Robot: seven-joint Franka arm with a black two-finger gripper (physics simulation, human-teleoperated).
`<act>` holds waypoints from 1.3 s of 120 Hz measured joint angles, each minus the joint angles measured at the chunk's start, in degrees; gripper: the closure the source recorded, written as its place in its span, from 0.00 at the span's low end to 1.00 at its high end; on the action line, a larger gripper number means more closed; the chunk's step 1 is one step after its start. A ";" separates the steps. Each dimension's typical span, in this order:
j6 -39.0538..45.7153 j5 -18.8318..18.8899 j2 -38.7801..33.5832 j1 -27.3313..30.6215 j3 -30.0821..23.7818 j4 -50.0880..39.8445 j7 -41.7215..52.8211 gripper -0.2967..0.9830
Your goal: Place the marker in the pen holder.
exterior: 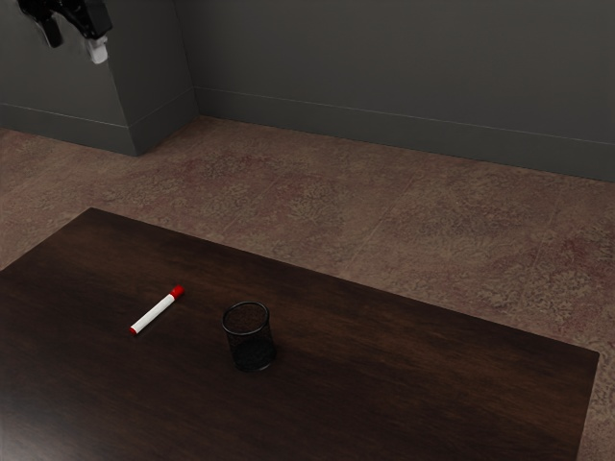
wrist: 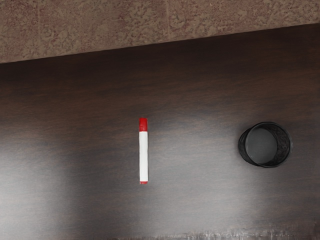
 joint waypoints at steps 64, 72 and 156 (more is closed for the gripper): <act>51.61 -0.59 9.13 21.70 -1.01 -64.67 2.16 0.23; 57.96 1.77 11.10 20.52 -1.30 -64.53 3.56 0.23; 64.18 -1.38 28.49 10.90 -0.01 -44.58 7.43 0.23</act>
